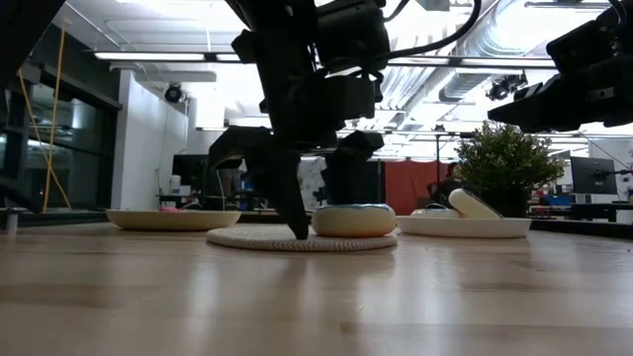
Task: Pick & Place donuts
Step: Put the large blue donut on the white plate
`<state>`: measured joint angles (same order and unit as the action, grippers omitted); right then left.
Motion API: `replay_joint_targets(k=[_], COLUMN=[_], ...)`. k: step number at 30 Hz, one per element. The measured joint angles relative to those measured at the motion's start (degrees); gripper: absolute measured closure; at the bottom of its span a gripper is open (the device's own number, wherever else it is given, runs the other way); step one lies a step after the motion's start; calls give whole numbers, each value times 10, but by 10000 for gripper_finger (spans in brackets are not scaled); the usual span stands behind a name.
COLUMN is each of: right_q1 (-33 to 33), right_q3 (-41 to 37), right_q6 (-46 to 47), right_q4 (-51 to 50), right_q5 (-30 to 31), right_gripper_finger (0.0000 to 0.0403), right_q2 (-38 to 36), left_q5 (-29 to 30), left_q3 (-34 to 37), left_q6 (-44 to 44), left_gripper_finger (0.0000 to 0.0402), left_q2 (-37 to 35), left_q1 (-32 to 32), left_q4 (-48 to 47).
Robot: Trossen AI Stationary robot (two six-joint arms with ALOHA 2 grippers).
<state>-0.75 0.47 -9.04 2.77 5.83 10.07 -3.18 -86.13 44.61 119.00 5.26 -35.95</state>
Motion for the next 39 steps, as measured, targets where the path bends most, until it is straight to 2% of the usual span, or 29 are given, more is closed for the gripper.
replay_joint_targets(k=[13,22,28,39], right_q1=[0,0,0,0], right_q3=[0,0,0,0], right_q6=[0,0,0,0], right_q4=[0,0,0,0], right_q5=[0,0,0,0], right_gripper_finger=[402,402,402,402], right_q2=[0,0,0,0], left_q5=[8,15,40,41], left_q3=[0,0,-36,-53], left_q6=[-25,-33,-35,-46], left_gripper_finger=[215,239,251,285], left_q2=[1,1,4,4], left_q1=[0,0,-1,-4], left_q4=[-1,-2,-55,-64])
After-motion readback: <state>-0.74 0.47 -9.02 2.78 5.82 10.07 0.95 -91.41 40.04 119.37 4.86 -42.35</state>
